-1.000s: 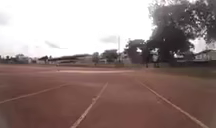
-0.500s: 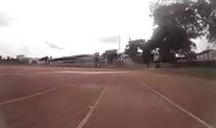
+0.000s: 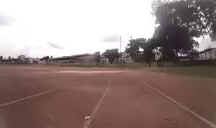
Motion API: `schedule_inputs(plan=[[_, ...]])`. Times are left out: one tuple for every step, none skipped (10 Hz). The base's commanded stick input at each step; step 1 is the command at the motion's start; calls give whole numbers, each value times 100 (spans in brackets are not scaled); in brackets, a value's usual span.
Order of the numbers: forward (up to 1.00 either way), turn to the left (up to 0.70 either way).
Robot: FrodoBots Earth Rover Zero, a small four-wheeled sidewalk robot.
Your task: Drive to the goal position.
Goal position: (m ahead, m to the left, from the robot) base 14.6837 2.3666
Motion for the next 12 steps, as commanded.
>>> schedule_inputs(plan=[[70, 0], [70, 0], [70, 0], [70, 0], [70, 0], [70, 0], [70, 0], [70, 0], [70, 0], [70, 0], [70, 0], [70, 0]])
